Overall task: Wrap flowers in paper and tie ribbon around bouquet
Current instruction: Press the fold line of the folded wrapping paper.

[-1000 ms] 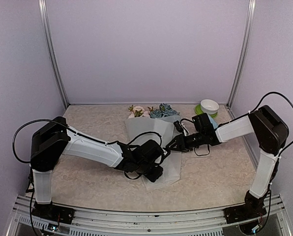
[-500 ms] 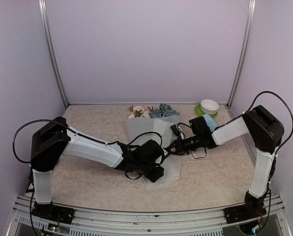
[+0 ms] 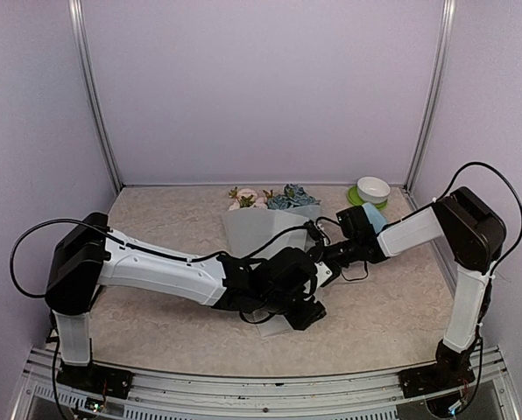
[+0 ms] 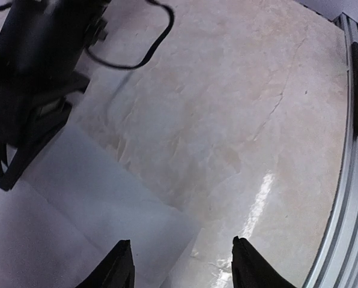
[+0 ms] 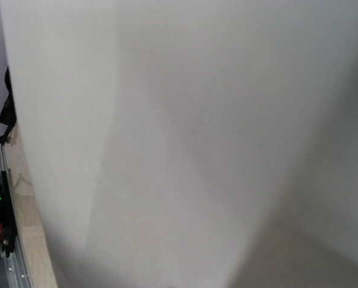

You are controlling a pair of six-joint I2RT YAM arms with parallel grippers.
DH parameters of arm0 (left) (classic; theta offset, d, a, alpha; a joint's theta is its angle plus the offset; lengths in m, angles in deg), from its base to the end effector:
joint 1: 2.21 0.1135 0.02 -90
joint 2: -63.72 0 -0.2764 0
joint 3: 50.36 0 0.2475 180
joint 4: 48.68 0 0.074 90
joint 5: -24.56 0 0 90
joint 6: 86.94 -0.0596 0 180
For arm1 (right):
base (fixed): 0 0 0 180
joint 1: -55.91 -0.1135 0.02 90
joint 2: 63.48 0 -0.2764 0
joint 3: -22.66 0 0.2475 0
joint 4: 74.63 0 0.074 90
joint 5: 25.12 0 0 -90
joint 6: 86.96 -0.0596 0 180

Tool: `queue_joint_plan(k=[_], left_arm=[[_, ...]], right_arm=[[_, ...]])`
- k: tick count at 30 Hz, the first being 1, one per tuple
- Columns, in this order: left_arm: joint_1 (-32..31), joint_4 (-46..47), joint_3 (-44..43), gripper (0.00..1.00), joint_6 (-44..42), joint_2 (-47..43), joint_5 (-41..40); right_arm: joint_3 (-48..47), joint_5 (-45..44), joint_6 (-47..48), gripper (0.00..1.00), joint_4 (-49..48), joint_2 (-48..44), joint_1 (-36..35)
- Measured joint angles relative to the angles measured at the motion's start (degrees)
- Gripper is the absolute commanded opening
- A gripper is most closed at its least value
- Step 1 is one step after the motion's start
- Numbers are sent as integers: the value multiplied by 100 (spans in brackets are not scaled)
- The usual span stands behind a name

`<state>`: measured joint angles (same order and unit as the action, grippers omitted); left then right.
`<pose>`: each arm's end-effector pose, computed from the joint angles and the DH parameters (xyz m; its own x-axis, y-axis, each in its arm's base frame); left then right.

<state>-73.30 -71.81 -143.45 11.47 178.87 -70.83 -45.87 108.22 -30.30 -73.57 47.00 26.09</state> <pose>0.1546 -0.4341 0.1761 -0.3621 0.6076 -0.7069 0.8769 0.4793 -0.0371 0.3151 0.2277 0.1269 -0.9325 -0.0737 -0.3536 -0.3406 0.5051 0.7930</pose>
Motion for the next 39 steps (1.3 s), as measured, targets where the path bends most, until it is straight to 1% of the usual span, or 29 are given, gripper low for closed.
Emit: queue_joint_plan(k=[3, 6, 10, 14, 21, 27, 31, 39], left_arm=[[-114, 66, -393, 57, -164, 94, -2], [-70, 142, -752, 58, -271, 365, -55], [13, 24, -916, 58, -273, 831, -109], [68, -328, -837, 58, -249, 1172, -125], [105, -179, -420, 57, -175, 975, 83], [157, 22, -232, 57, -177, 894, 249], [186, 109, -177, 57, -177, 874, 350], [203, 177, -127, 56, -179, 844, 581]], right_arm=[[-48, 9, 4, 0, 11, -2, 0], [-76, 15, 11, 0, 57, -11, 0], [-103, 13, 48, 0, 136, -28, 0], [-173, -9, 96, 0, 271, -44, 0], [-551, -101, 267, 0, 627, -92, 57], [-826, -229, 450, 0, 999, -304, 229], [-809, -341, 546, 0, 1224, -400, 286], [-291, -503, 525, 0, 1115, -402, 426]])
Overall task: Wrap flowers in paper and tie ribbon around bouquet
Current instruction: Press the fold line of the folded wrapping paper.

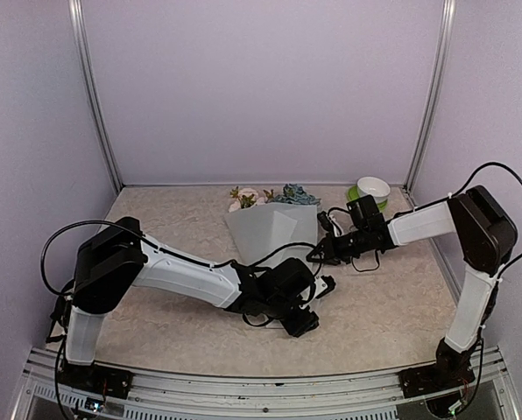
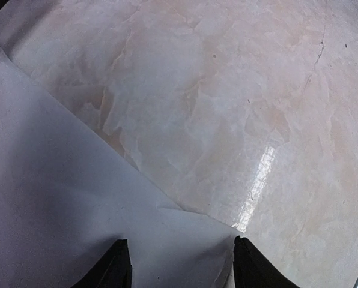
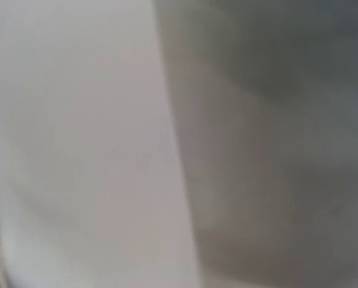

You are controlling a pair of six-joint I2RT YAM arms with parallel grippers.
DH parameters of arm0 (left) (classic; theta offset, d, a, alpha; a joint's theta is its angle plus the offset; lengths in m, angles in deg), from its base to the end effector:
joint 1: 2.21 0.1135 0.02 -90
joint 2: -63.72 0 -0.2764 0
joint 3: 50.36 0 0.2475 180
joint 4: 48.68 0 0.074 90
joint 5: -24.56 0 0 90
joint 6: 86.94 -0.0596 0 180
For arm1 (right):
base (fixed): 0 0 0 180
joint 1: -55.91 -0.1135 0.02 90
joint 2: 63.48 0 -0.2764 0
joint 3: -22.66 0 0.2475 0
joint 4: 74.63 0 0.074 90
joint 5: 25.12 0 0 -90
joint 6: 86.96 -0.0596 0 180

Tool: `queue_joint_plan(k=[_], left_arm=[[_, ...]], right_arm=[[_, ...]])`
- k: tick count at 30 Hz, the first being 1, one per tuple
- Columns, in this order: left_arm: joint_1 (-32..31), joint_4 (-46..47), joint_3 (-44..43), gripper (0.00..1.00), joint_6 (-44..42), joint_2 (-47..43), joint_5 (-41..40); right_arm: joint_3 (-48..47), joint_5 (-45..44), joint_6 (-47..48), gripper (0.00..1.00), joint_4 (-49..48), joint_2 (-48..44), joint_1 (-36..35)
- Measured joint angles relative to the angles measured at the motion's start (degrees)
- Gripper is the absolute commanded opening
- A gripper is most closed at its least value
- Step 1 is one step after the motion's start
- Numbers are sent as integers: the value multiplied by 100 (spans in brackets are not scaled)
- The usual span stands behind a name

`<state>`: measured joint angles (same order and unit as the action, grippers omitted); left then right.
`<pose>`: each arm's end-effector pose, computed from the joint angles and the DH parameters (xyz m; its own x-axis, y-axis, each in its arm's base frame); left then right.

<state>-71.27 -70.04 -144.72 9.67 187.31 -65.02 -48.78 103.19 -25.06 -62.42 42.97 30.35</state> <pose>0.1689 -0.4426 0.1197 -0.3820 0.6762 -0.6300 0.8976 0.4338 -0.0787 0.3296 0.1986 0.1480 -0.9225 -0.0315 -0.3848 -0.3218 0.6133 0.7213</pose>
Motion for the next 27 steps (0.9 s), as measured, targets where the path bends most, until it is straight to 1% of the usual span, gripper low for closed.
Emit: queue_joint_plan(k=[4, 8, 14, 15, 16, 17, 18, 20, 21, 23, 24, 27], left_arm=[[-11, 22, 48, 58, -2, -46, 205], [-96, -11, 170, 62, -4, -205, 481], [-203, 122, 232, 61, 0, -911, 1117], [-186, 232, 249, 60, 31, -1088, 1263], [-142, 369, 297, 56, 74, -1298, 1412], [-70, 505, 363, 49, 146, -1488, 1528], [9, 614, 426, 39, 225, -1635, 1587], [269, 826, 603, 29, 415, -1906, 1488], [422, 835, 651, 28, 474, -1963, 1327], [682, 785, 660, 28, 518, -1888, 868], [782, 734, 662, 29, 535, -1794, 621], [831, 487, 662, 46, 481, -1451, 173]], right_arm=[[20, -9, -9, 0, -142, 286, 15], [15, -22, -13, 0, -223, 619, 20], [-7, 39, -76, 0, -415, 765, 35], [-4, 42, -90, 0, -433, 767, 35], [-4, 39, -94, 0, -439, 767, 35], [-2, 39, -101, 0, -442, 767, 35], [-2, 39, -107, 0, -446, 767, 35], [2, 37, -114, 0, -450, 767, 35], [4, 39, -114, 0, -452, 767, 35], [4, 39, -114, 0, -452, 765, 35], [4, 39, -114, 0, -452, 765, 35], [4, 37, -111, 0, -450, 763, 35]])
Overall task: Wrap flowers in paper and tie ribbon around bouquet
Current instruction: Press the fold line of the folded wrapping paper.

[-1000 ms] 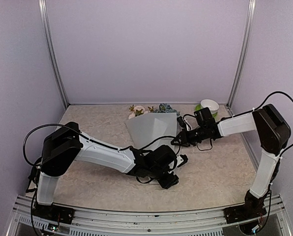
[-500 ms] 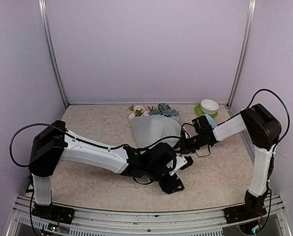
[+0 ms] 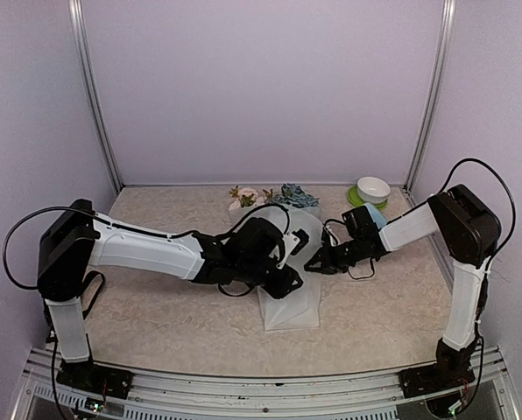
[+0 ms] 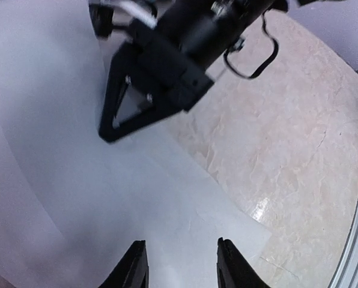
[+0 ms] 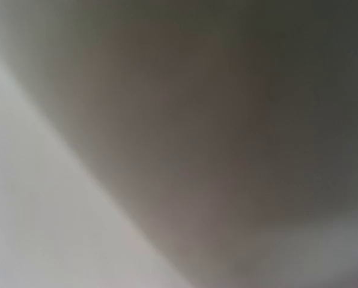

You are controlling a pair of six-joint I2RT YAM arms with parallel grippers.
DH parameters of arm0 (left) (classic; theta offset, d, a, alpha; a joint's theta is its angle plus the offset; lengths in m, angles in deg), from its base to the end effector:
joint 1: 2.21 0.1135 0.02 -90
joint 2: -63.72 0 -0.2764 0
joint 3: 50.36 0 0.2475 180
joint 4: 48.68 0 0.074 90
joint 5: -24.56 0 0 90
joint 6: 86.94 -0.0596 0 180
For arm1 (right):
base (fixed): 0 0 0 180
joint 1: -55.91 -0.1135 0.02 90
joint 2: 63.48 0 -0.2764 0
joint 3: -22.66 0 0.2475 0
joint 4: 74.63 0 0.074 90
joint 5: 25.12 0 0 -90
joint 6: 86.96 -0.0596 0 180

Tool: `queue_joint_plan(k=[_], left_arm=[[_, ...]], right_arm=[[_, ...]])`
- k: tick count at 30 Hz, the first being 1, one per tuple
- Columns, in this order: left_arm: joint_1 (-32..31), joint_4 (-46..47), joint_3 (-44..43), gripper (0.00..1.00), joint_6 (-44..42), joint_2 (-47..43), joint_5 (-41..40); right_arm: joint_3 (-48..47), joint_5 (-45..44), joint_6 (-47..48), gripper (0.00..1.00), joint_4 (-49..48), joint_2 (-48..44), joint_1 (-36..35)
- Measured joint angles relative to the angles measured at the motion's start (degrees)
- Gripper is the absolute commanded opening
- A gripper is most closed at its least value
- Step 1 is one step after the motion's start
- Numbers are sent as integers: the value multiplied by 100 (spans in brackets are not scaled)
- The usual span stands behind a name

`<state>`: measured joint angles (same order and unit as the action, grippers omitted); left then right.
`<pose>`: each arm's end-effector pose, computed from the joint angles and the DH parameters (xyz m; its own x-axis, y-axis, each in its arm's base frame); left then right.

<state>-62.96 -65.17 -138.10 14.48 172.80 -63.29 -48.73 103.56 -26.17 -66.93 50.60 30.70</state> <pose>0.2162 -0.3905 0.2027 -0.4692 0.4330 -0.7696 0.8095 0.5592 -0.1789 0.3384 0.2005 0.1052 -0.9466 -0.0246 -0.3215 -0.2647 0.6285 0.7314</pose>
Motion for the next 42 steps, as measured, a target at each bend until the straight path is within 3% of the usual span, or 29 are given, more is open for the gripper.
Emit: queue_joint_plan(k=[3, 5, 10, 14, 19, 22, 24, 42], left_arm=[[-210, -258, 0, 56, -160, 323, -190], [-501, -372, 0, 58, -315, 422, -345], [-1040, -520, -199, 51, -505, 522, -935], [-973, -710, -439, 47, -535, 798, -1353], [-870, -994, -487, 34, -538, 1128, -1620], [-876, -994, -472, 8, -501, 1176, -1519], [-894, -920, -470, 0, -535, 1165, -1447], [-1029, -785, -852, 0, -850, 1174, -1196]], right_arm=[[0, 0, 0, 0, 0, 0, 0], [0, 0, 0, 0, 0, 0, 0], [0, 2, -2, 0, 0, 0, 0], [0, 0, -4, 0, 0, 0, 0], [0, -2, -4, 0, 0, -4, -2], [0, -2, -4, 0, 0, -4, -2], [0, -4, -7, 0, 0, -4, -2], [22, -24, -232, 0, -52, -4, -87]])
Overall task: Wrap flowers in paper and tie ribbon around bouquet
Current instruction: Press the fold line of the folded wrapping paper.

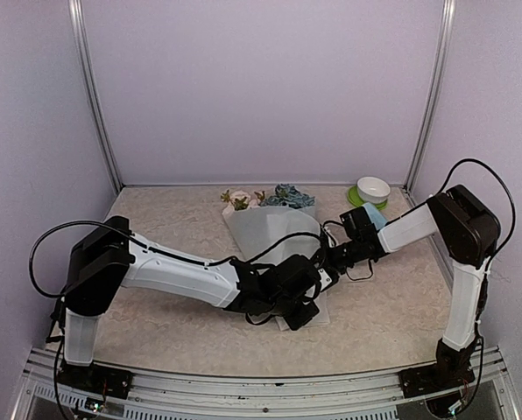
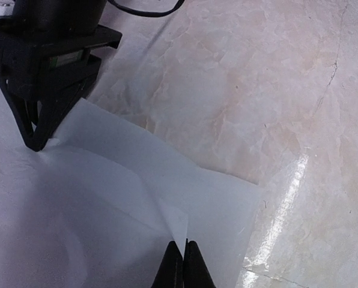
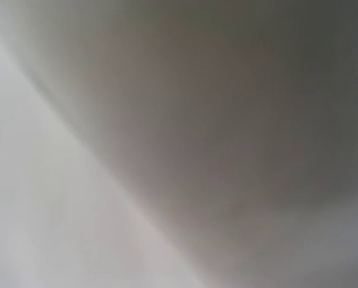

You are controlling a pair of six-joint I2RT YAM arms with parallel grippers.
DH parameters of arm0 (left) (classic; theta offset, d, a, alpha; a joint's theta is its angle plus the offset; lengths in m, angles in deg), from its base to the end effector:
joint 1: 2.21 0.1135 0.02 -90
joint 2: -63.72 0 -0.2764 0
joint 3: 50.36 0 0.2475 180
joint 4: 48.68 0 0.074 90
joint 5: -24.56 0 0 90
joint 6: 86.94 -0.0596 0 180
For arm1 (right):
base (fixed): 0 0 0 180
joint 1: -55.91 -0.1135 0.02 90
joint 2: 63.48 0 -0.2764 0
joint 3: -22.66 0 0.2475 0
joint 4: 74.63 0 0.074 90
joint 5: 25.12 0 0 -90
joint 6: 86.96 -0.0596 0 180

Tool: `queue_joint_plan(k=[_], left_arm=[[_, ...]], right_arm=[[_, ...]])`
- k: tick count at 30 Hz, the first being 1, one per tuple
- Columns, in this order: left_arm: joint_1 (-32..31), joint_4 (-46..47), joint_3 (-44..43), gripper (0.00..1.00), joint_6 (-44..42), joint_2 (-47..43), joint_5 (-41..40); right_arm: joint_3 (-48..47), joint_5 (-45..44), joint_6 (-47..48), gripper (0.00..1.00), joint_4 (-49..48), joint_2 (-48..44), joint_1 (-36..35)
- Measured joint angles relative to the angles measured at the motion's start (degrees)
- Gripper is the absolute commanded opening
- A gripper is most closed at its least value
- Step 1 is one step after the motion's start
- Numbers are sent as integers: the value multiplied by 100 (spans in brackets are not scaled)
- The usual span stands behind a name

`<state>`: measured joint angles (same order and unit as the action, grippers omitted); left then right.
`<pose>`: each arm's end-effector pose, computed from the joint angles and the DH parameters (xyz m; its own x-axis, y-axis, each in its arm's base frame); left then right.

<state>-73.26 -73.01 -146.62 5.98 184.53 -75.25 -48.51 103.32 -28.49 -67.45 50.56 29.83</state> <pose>0.1635 -0.4450 0.1481 -0.2899 0.6899 -0.6633 0.8820 0.4617 0.0947 0.3353 0.2054 0.1050 -0.9545 -0.0111 -0.2981 -0.2391 0.6263 0.7420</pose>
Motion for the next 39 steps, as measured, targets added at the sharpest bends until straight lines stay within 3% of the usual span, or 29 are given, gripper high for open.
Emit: queue_joint_plan(k=[8, 11, 19, 28, 32, 39], left_arm=[[4, -120, -345, 0, -131, 562, 476], [15, -188, -619, 0, -173, 728, 688], [-57, 0, -573, 0, -197, 754, 1305], [-52, 83, -533, 0, -216, 750, 1373], [-52, 90, -531, 0, -219, 750, 1384], [-52, 94, -527, 0, -225, 750, 1386]], right_arm=[[11, -22, -98, 0, 63, -33, -55], [-9, -125, -85, 32, 302, -114, -68], [-205, -981, 481, 99, 1593, -1176, -22], [350, -793, 1091, 100, 2717, -1759, 144], [678, -216, 1187, 89, 2682, -1749, 149], [1204, 984, 951, 71, 1681, -1513, 149]])
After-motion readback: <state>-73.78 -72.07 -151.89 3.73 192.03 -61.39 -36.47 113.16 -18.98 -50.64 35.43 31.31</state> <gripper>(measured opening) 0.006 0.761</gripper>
